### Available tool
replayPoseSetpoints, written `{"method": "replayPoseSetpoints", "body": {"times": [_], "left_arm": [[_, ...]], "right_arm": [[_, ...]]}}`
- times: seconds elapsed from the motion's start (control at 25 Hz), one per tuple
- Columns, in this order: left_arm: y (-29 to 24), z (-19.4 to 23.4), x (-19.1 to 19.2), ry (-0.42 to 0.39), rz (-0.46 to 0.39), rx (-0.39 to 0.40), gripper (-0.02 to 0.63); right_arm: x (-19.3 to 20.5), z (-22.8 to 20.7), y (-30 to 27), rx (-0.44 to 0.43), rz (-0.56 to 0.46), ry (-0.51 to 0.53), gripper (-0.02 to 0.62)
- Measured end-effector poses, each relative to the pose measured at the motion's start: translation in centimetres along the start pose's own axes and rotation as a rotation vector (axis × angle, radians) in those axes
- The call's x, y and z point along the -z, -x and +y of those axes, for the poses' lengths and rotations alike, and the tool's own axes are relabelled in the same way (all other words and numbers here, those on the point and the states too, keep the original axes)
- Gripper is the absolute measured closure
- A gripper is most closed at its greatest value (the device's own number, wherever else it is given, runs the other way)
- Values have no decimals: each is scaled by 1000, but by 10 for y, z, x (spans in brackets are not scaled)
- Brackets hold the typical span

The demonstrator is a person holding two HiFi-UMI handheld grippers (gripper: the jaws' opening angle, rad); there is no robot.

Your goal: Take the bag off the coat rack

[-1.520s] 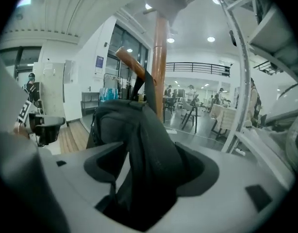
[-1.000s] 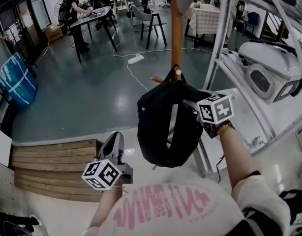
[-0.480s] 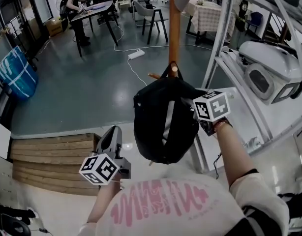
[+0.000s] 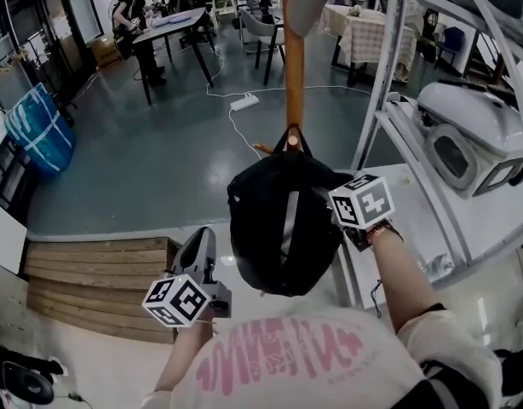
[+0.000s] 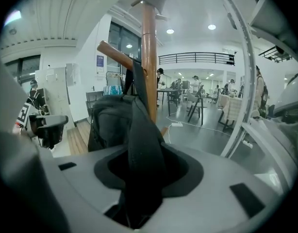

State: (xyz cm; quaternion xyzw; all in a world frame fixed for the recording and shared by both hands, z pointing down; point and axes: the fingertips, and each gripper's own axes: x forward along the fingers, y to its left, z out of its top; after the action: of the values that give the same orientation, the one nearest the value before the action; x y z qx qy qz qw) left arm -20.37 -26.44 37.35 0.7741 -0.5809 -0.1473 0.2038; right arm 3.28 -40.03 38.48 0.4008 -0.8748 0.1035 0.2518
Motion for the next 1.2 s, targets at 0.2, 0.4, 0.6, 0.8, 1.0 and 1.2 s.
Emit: {"method": "replayPoseSetpoints", "body": {"times": [0.2, 0.4, 0.6, 0.8, 1.0, 1.2], "left_arm": [[-9, -6, 8, 0, 13, -4, 583], [-20, -19, 7, -12, 13, 7, 583], [-27, -29, 7, -19, 2, -5, 583], [-31, -37, 10, -31, -21, -27, 583], [-26, -44, 13, -61, -29, -33, 583], [-26, -51, 16, -90, -13, -11, 583]], "right_arm": [[1, 0, -2, -19, -3, 2, 459], [2, 0, -3, -49, -1, 1, 474], [2, 0, -3, -82, 4, 16, 485], [3, -5, -2, -109, 10, 37, 494], [0, -2, 1, -124, 9, 51, 500], [2, -4, -1, -126, 9, 49, 505]]}}
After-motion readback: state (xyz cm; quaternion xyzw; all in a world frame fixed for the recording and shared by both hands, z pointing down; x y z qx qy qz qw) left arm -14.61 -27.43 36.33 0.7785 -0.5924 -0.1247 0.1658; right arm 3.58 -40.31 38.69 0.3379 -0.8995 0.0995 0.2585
